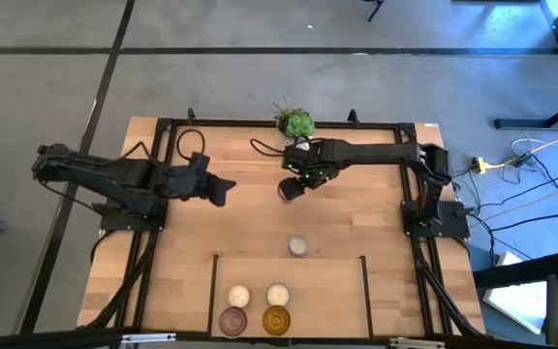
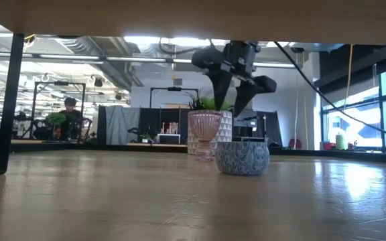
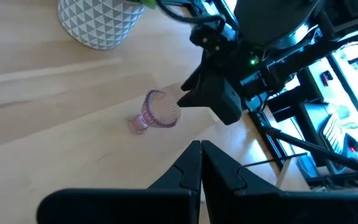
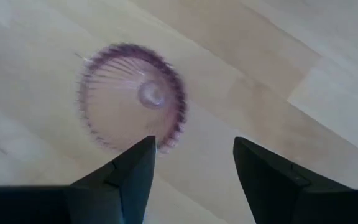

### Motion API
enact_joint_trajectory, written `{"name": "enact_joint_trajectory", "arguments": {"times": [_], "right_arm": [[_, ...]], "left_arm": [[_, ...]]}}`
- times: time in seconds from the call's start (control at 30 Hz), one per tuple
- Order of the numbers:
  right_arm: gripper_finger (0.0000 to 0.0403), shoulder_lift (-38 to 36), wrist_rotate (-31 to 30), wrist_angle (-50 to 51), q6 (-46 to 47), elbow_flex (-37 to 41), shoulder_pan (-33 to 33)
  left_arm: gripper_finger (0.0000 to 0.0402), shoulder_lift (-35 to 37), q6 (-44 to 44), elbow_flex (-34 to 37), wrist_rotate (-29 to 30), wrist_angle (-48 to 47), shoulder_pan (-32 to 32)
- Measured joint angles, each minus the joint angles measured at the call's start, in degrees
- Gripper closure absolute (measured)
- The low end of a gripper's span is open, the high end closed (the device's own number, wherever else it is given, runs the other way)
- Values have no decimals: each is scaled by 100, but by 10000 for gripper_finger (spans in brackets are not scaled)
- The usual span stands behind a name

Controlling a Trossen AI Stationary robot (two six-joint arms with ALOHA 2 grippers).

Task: Pick & Place candle stick holders
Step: Put the pink candle holder on the shelf

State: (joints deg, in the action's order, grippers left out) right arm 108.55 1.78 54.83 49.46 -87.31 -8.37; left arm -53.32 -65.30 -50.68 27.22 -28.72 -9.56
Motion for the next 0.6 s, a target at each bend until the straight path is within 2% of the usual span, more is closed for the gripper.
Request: {"name": "enact_joint_trajectory", "arguments": {"times": [0.33,0.6], "right_arm": [[185,31,19,-450,17,-2,-41],[217,304,193,-450,1,-2,-41]], "left_arm": [[400,-257,-400,-2,319,-181,-495],[400,-289,-546,-2,488,-178,-690]]}}
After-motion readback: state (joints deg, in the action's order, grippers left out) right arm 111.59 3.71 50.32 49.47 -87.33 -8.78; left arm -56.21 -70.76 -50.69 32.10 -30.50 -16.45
